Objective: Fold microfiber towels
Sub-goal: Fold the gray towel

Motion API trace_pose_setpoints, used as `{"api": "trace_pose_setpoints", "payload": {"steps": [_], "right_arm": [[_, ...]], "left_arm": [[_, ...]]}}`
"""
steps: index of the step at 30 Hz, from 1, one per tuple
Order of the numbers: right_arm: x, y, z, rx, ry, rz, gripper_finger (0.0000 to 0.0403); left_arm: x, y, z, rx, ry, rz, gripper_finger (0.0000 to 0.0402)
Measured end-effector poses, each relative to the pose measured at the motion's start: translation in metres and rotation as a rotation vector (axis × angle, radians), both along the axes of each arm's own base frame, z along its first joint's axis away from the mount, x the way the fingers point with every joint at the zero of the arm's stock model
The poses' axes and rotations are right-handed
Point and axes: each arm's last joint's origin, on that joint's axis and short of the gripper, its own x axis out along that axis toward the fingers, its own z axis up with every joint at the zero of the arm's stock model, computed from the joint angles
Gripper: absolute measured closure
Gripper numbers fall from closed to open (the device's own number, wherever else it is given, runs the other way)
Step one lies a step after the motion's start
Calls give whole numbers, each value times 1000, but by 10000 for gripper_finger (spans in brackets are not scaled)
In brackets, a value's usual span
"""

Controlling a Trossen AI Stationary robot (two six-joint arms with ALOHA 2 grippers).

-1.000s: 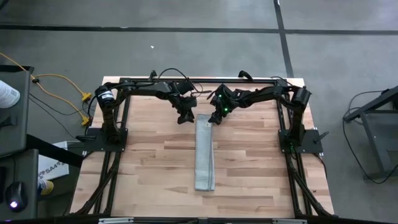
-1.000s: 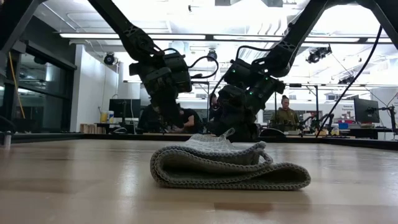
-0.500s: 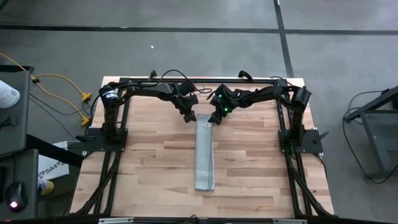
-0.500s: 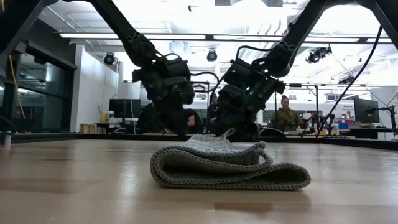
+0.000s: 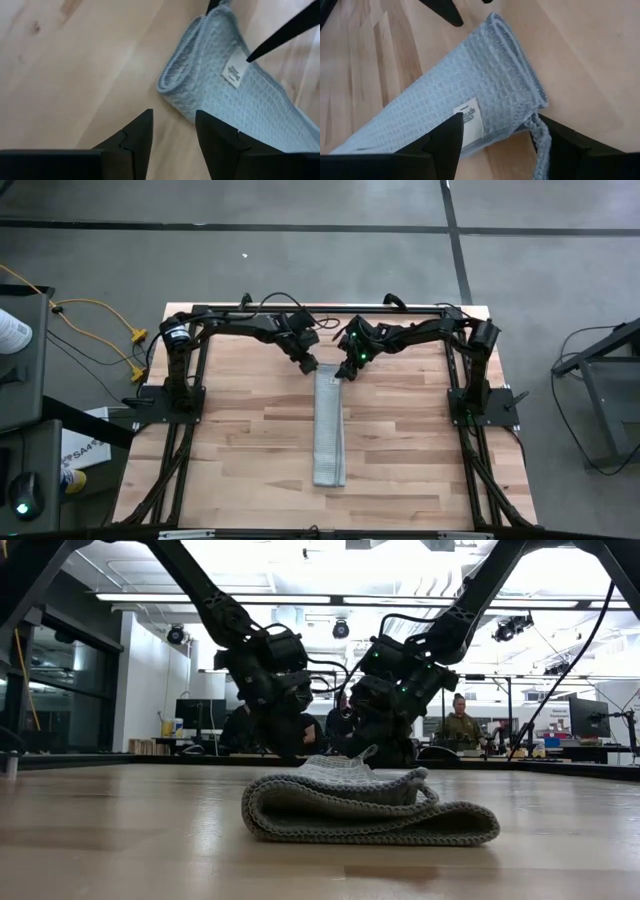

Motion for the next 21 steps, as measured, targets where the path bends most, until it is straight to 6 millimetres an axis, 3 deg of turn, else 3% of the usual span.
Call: {"api": "trace_pose_setpoints", "payload": {"steps": [12, 21], "right_arm": [[4, 9, 0, 7, -5, 36, 188], [5, 11, 0, 3, -4, 41, 188]], "left_arm": [[7, -6, 2, 13, -47, -43, 125], [6, -5, 2, 24, -26, -9, 109]]}}
